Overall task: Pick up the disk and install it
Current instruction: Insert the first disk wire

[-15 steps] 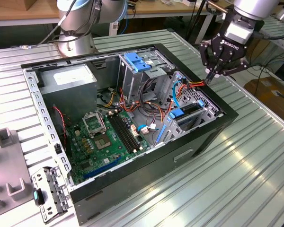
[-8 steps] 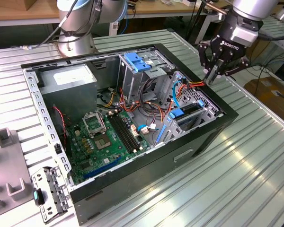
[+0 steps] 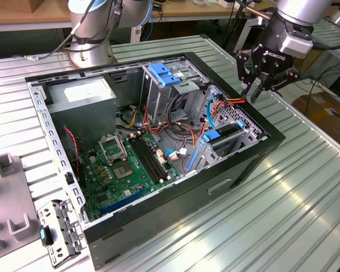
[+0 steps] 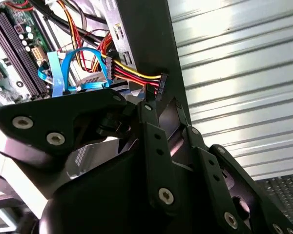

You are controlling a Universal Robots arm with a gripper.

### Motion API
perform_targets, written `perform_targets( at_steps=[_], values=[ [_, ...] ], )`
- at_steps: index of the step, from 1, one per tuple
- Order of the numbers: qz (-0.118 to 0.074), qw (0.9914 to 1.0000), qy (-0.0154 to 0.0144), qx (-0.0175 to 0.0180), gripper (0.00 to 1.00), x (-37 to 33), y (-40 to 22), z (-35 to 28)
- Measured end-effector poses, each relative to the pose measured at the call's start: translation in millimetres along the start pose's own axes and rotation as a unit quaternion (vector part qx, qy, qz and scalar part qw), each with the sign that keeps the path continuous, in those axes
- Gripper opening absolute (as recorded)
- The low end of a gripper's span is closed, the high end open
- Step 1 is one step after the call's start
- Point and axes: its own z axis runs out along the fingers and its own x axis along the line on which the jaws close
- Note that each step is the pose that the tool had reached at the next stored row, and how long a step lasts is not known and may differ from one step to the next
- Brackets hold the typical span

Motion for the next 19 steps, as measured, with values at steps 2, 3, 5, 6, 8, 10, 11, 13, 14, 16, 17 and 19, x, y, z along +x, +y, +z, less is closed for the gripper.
perform_targets(
  at_steps=[2, 3, 5, 6, 8, 10, 11, 13, 14, 16, 17, 19],
  values=[
    [-0.019, 0.99982, 0.0004, 0.0001, 0.32, -0.1, -0.2, 1.4],
    [-0.022, 0.99975, 0.0005, 0.0002, 0.32, -0.3, -0.6, 2.0],
    [-0.026, 0.99965, 0.0006, 0.0002, 0.32, -2.7, -4.0, 2.7],
    [-0.028, 0.9996, 0.0006, 0.0002, 0.32, -3.5, -5.0, 2.8],
    [-0.042, 0.99913, 0.0008, 0.0003, 0.32, -4.0, -5.8, 3.5],
    [-0.063, 0.99802, 0.0014, 0.0003, 0.32, -3.9, -6.0, 4.3],
    [-0.068, 0.99768, 0.0014, 0.0004, 0.32, -3.8, -6.2, 4.9],
    [-0.084, 0.99649, 0.0018, 0.0005, 0.32, -3.6, -6.9, 7.0],
    [-0.099, 0.99509, 0.0021, 0.0005, 0.32, -3.6, -7.0, 7.8],
    [-0.129, 0.9916, 0.0027, 0.0007, 0.32, -3.5, -7.1, 9.2],
    [-0.136, 0.99075, 0.0028, 0.0007, 0.32, -3.4, -7.2, 9.5],
    [-0.142, 0.98986, 0.003, 0.0007, 0.32, -3.3, -7.3, 9.9]
  ],
)
